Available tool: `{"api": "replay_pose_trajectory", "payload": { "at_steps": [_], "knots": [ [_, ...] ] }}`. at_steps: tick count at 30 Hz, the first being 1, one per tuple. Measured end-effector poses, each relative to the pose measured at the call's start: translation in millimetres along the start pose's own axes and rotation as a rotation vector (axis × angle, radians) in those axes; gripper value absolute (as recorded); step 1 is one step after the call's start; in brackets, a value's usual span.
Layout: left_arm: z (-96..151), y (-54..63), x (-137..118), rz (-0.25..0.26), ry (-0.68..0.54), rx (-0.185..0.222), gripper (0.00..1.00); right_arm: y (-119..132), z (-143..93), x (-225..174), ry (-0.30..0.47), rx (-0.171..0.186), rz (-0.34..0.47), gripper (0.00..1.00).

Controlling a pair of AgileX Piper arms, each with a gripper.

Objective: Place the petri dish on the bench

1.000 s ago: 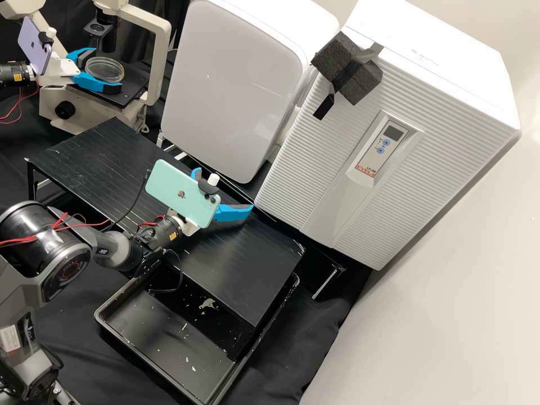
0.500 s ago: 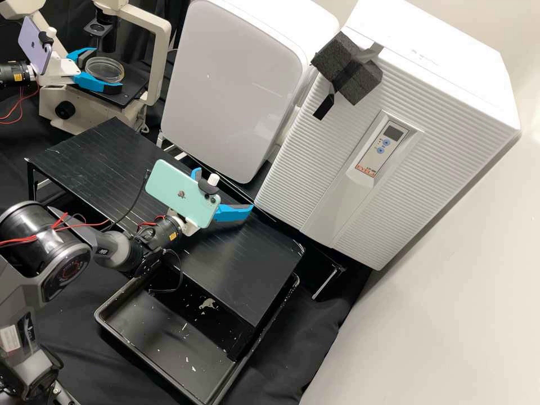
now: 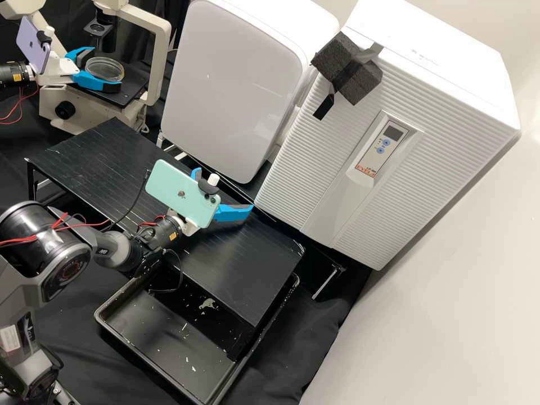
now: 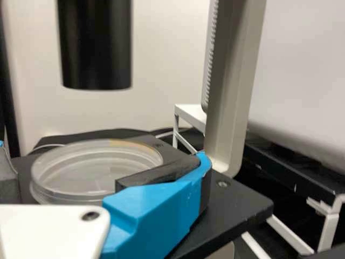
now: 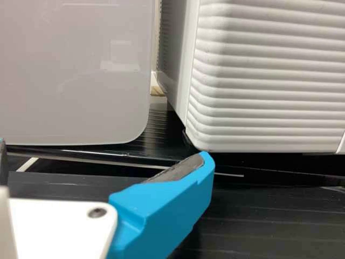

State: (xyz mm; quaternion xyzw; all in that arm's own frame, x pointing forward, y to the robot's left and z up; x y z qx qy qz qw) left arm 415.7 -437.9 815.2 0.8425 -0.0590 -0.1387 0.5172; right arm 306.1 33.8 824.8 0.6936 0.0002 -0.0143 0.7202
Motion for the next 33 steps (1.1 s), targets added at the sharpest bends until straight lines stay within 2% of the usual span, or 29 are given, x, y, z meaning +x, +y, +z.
{"api": "replay_pose_trajectory", "payload": {
  "at_steps": [5, 11, 12, 15, 19, 29, 33],
  "knots": [
    [-1.4, 1.3, -0.7, 0.022, 0.016, -0.002, 0.0, 0.0, 0.0, 0.0, 0.0, 0.0, 0.0, 1.0],
    [-1.4, 1.3, -0.7, 0.022, 0.016, -0.002, 0.0, 0.0, 0.0, 0.0, 0.0, 0.0, 0.0, 1.0],
    [-1.4, 1.3, -0.7, 0.022, 0.016, -0.002, 1.0, 0.0, 0.0, 0.0, 0.0, 0.0, 0.0, 1.0],
    [-1.1, 0.9, -0.3, 0.014, 0.012, 0.004, 1.0, 0.0, 0.0, 0.0, 0.0, 0.0, 0.0, 1.0],
    [-0.4, -1.7, 0.4, -0.024, 0.004, 0.028, 1.0, 0.0, 0.0, 0.0, 0.0, 0.0, 0.0, 1.0],
    [1.1, 1.1, 1.6, -0.047, -0.002, 0.049, 1.0, 0.0, 0.0, 0.0, 0.0, 0.0, 0.0, 1.0],
    [1.6, 1.1, 2.0, -0.052, -0.006, 0.028, 1.0, 0.0, 0.0, 0.0, 0.0, 0.0, 0.0, 1.0]
  ]
}}
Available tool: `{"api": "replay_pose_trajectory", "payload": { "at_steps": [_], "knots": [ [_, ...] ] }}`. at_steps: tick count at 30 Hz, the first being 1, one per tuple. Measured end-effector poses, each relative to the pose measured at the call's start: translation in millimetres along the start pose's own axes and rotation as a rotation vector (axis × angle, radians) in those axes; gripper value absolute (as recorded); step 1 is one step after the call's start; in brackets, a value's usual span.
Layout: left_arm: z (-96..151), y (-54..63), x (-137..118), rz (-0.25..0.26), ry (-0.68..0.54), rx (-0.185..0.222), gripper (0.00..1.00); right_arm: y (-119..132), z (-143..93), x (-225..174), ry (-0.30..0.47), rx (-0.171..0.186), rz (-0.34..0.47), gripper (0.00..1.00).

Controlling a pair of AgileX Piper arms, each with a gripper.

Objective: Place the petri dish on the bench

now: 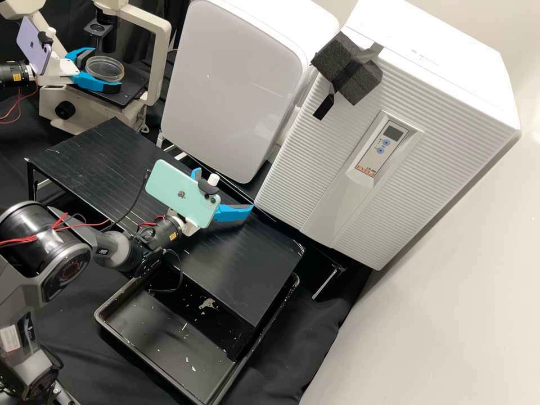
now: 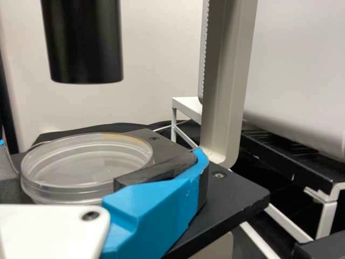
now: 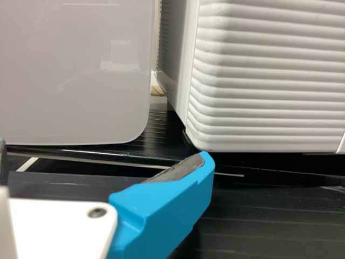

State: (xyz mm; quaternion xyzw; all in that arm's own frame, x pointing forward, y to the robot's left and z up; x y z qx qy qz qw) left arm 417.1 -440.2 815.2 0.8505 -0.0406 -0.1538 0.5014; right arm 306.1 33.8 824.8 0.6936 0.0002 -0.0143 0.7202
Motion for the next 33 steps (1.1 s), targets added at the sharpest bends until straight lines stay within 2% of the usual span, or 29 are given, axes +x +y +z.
{"api": "replay_pose_trajectory", "payload": {
  "at_steps": [1, 4, 12, 18, 33],
  "knots": [
    [0.1, 0.0, 0.0, 0.0, -0.001, -0.003, 0.0, 0.0, 0.0, 0.0, 0.0, 0.0, 0.0, 1.0],
    [0.3, -0.2, 0.0, -0.003, -0.003, -0.015, 0.0, 0.0, 0.0, 0.0, 0.0, 0.0, 0.0, 1.0],
    [0.5, 0.1, 0.0, 0.001, -0.006, -0.015, 0.0, 0.0, 0.0, 0.0, 0.0, 0.0, 0.0, 1.0],
    [0.6, 2.4, 1.3, 0.008, -0.008, -0.037, 0.0, 0.0, 0.0, 0.0, 0.0, 0.0, 0.0, 1.0],
    [1.0, 1.9, 1.2, 0.004, -0.013, -0.037, 0.0, 0.0, 0.0, 0.0, 0.0, 0.0, 0.0, 1.0]
  ]
}}
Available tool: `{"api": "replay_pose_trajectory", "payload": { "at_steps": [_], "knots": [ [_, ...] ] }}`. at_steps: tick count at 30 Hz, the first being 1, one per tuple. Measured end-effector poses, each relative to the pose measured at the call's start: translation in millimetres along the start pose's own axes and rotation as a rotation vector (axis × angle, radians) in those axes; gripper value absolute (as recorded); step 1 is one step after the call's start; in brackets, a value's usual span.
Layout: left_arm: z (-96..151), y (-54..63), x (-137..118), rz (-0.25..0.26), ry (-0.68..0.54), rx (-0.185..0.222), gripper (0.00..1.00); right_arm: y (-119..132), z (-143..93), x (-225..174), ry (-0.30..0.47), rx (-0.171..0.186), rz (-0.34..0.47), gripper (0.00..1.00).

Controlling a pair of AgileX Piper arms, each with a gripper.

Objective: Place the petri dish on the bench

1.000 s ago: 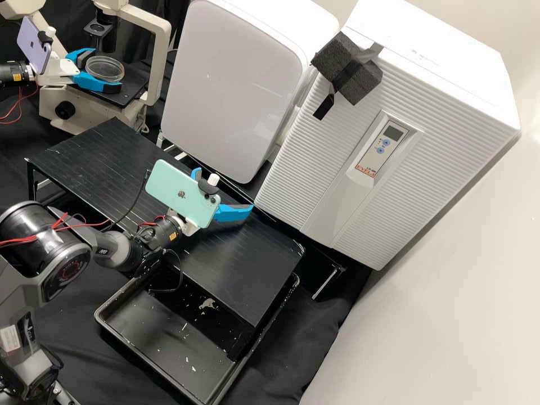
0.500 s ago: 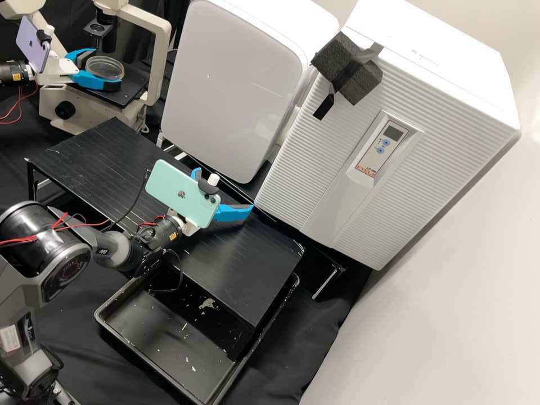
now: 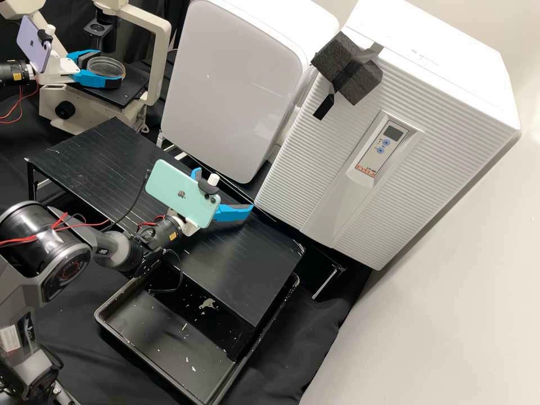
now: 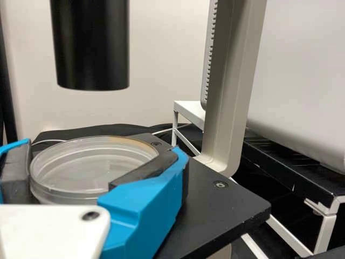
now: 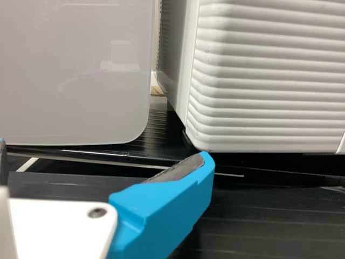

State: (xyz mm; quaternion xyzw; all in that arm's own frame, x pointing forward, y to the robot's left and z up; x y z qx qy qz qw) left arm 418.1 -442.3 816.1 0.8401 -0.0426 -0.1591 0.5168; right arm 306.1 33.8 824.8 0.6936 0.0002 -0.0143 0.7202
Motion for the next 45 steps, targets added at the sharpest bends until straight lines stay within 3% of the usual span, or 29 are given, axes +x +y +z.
{"api": "replay_pose_trajectory", "payload": {
  "at_steps": [15, 25, 29, 32, 39, 45],
  "knots": [
    [6, -0.1, -5, -0.003, -0.009, -0.003, 0.0, 0, 0, 0, 0.0, 0.0, 0.0, 1.0],
    [53, 10.3, -24, 0.011, -0.103, 0.013, 0.0, 0, 0, 0, 0.0, 0.0, 0.0, 1.0],
    [78, 12.1, -32, 0.021, -0.167, 0.037, 0.0, 0, 0, 0, 0.0, 0.0, 0.0, 1.0],
    [98, 5.2, -34, 0.006, -0.233, 0.052, 0.0, 0, 0, 0, 0.0, 0.0, 0.0, 1.0],
    [153, -23.1, -31, -0.089, -0.451, 0.149, 0.0, 0, 0, 0, 0.0, 0.0, 0.0, 1.0],
    [175, -41.6, -23, -0.161, -0.544, 0.202, 0.0, 0, 0, 0, 0.0, 0.0, 0.0, 1.0]
  ]
}}
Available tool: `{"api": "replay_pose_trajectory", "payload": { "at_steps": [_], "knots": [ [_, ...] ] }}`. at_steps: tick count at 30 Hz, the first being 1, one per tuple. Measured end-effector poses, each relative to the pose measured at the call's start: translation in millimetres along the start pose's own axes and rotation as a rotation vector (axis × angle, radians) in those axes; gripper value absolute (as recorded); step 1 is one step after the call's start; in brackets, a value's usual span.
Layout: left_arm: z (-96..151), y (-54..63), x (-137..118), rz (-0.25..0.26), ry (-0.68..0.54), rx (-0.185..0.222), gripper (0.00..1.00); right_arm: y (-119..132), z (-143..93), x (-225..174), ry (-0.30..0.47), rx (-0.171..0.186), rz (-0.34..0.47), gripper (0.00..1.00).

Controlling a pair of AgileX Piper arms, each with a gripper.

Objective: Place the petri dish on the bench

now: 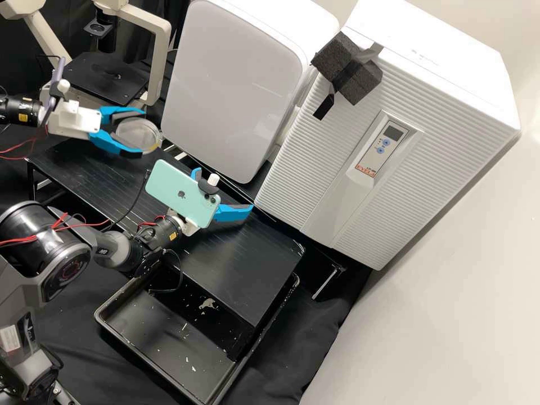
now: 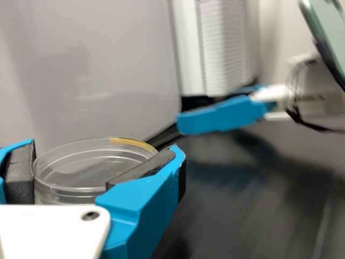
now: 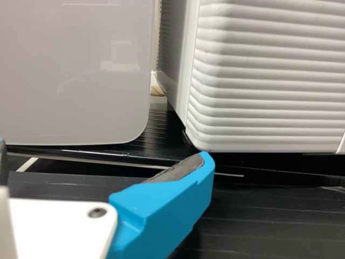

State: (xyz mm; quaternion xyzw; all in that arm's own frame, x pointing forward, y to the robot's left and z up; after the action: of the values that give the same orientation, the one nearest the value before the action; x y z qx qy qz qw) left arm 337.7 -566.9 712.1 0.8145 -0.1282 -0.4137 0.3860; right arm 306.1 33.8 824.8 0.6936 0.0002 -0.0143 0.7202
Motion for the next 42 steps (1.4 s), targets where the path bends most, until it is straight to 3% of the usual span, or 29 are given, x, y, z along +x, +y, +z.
{"api": "replay_pose_trajectory", "payload": {
  "at_steps": [3, 7, 13, 19, 27, 42],
  "knots": [
    [5, -0.1, 7, -0.023, -0.045, 0.02, 0.0, 0, 0, 0, 0.0, 0.0, 0.0, 1.0],
    [10, -3.0, 13, -0.049, -0.104, -0.006, 0.0, 0, 0, 0, 0.0, 0.0, 0.0, 1.0],
    [22, -9.7, 22, -0.092, -0.183, -0.078, 0.0, 0, 0, 0, 0.0, 0.0, 0.0, 1.0],
    [41, -7.4, 27, -0.066, -0.278, -0.164, 0.0, 0, 0, 0, 0.0, 0.0, 0.0, 1.0],
    [51, 0.1, 41, -0.042, -0.323, -0.159, 0.0, 0, 0, 0, 0.0, 0.0, 0.0, 1.0],
    [49, -13.5, 55, -0.075, -0.313, -0.168, 0.0, 0, 0, 0, 0.0, 0.0, 0.0, 1.0]
  ]
}}
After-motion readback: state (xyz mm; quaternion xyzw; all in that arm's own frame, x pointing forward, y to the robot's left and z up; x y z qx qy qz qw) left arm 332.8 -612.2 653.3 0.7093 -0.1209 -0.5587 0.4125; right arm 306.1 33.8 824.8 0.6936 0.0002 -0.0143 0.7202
